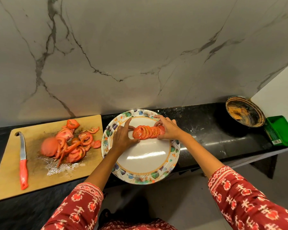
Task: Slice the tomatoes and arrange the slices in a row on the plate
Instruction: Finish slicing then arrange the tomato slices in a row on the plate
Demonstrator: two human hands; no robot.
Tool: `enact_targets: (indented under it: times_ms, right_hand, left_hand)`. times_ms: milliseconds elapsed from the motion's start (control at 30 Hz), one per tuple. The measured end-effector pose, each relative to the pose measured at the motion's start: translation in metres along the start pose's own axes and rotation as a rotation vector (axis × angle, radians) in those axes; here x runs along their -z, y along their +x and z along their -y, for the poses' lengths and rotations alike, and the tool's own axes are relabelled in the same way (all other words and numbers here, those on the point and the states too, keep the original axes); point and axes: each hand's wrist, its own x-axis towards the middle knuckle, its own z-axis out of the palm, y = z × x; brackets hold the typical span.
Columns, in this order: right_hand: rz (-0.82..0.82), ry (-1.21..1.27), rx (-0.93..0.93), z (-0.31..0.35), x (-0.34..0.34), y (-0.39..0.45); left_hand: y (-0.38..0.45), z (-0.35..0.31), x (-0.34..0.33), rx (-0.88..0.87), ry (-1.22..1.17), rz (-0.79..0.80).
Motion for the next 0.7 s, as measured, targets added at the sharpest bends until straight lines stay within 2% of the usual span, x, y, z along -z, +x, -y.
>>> enact_targets:
  times_ms: [700]
  right_hand:
    - [-0.004,0.035,-0.025,-0.012,0.011,-0.011]
  left_hand:
    - [0.003,-0.008,-0.008,-0.002,-0.033,-0.005]
